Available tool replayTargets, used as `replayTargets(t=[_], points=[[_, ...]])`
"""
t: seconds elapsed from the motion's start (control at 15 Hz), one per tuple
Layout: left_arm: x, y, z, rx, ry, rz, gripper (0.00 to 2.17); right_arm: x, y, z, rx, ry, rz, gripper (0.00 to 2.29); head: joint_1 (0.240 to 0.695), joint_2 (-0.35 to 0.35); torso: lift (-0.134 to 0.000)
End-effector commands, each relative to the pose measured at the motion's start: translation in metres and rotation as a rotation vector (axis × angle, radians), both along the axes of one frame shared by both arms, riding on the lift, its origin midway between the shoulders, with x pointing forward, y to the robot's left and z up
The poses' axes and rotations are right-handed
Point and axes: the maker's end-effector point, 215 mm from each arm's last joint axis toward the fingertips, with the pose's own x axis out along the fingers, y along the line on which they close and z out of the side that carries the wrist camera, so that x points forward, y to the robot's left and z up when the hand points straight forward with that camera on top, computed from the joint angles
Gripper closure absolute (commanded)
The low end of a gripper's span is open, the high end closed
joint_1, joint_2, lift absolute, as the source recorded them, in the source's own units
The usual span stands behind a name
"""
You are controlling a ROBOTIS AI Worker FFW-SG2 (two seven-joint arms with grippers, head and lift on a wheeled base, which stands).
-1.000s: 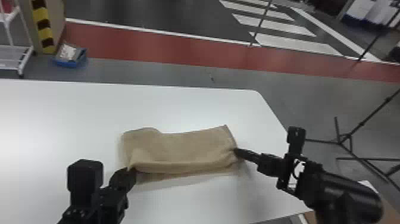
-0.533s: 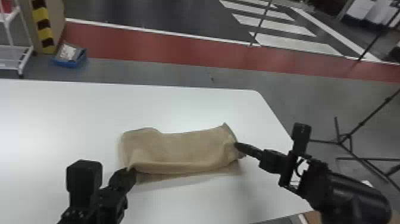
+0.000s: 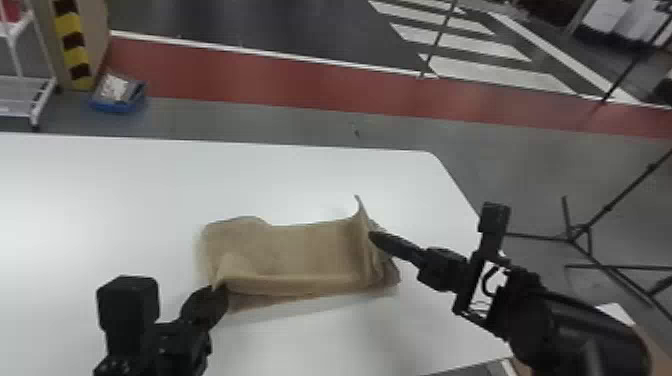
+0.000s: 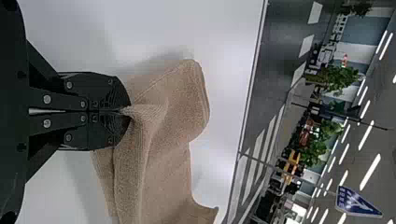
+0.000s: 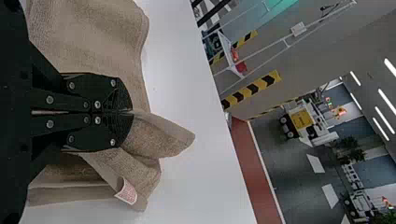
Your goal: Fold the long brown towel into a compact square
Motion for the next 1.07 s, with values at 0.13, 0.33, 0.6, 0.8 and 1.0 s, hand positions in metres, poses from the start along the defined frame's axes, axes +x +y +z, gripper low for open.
replayTargets(t=[0.13, 0.33, 0.6, 0.8, 1.0], points=[[-0.004, -0.001, -0.002, -0.009, -0.002, 0.003, 1.44, -0.009, -0.010, -0.012, -0.008, 0.024, -0.016, 1.30, 0.695, -0.350, -0.123], [-0.004, 0.003, 0.002, -0.009, -0.025, 0.014, 0.00, -0.012, -0.035, -0.013, -0.020, 0.033, -0.065, 1.18, 0.695, -0.350, -0.123], [-0.007, 0.008, -0.002, 0.029, -0.035, -0.001, 0.01, -0.015, -0.048, -0.017, -0.017, 0.041, -0.093, 0.36, 0.695, -0.350, -0.123], [-0.006, 0.003, 0.000, 0.096, -0.070, -0.032, 0.01, -0.013, -0.050, -0.018, -0.022, 0.044, -0.101, 0.36, 0.695, -0.350, -0.123], [-0.010, -0.009, 0.001, 0.165, -0.104, -0.112, 0.01, -0.017, -0.050, -0.027, -0.016, 0.086, -0.110, 0.36, 0.695, -0.350, -0.123]])
